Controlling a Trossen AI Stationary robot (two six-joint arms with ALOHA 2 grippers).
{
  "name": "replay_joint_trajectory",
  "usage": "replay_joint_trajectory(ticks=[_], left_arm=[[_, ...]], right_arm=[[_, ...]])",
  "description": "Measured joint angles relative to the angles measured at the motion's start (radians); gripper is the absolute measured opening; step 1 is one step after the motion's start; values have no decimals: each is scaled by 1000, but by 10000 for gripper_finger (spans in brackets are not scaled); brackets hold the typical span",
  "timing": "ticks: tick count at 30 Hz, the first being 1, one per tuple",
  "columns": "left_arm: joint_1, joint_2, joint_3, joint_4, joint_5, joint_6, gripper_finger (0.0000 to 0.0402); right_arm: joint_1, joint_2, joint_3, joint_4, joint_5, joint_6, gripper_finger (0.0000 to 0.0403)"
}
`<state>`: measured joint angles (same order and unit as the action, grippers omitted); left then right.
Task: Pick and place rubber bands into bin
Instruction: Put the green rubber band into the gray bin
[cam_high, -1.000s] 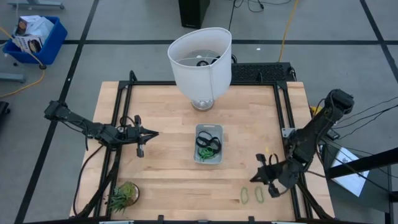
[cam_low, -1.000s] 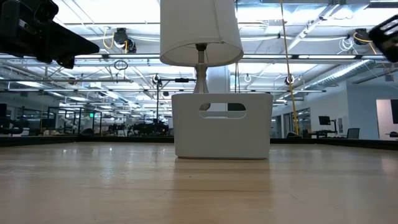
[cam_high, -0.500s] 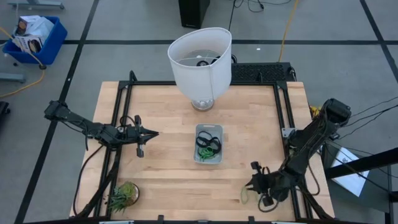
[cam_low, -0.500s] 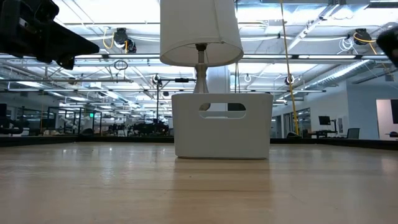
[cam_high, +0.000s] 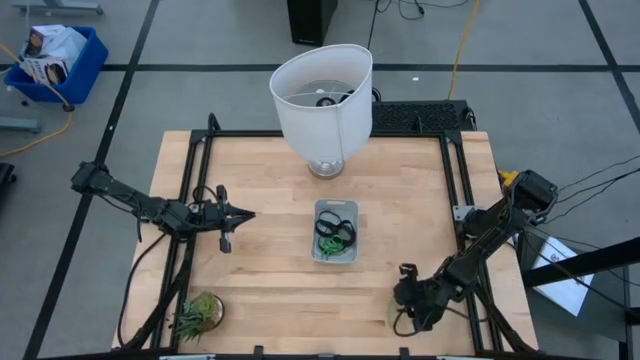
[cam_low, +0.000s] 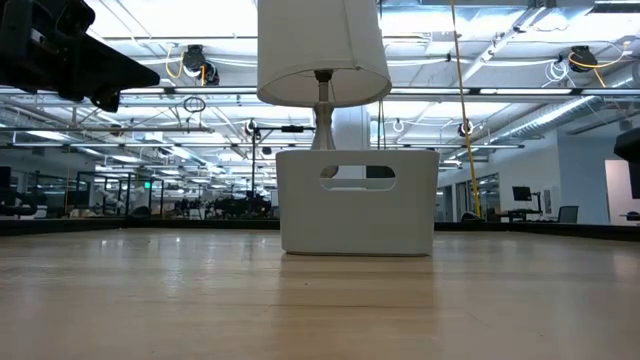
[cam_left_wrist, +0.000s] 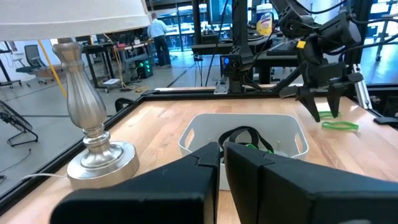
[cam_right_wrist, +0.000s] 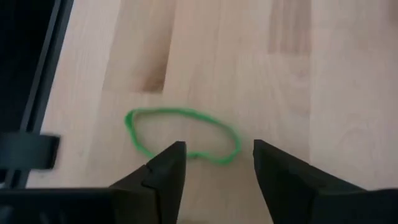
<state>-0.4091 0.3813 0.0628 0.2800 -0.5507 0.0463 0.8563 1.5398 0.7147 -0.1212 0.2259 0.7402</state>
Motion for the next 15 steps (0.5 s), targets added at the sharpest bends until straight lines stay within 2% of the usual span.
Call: replay_joint_trajectory(ticks=[7, 15], left_arm=[[0, 0, 0, 0, 0, -1, 33], [0, 0, 0, 0, 0, -3, 33]], right_arm=[[0, 5, 0, 53, 53, -32, 172], [4, 98, 2, 113, 61, -75, 171]])
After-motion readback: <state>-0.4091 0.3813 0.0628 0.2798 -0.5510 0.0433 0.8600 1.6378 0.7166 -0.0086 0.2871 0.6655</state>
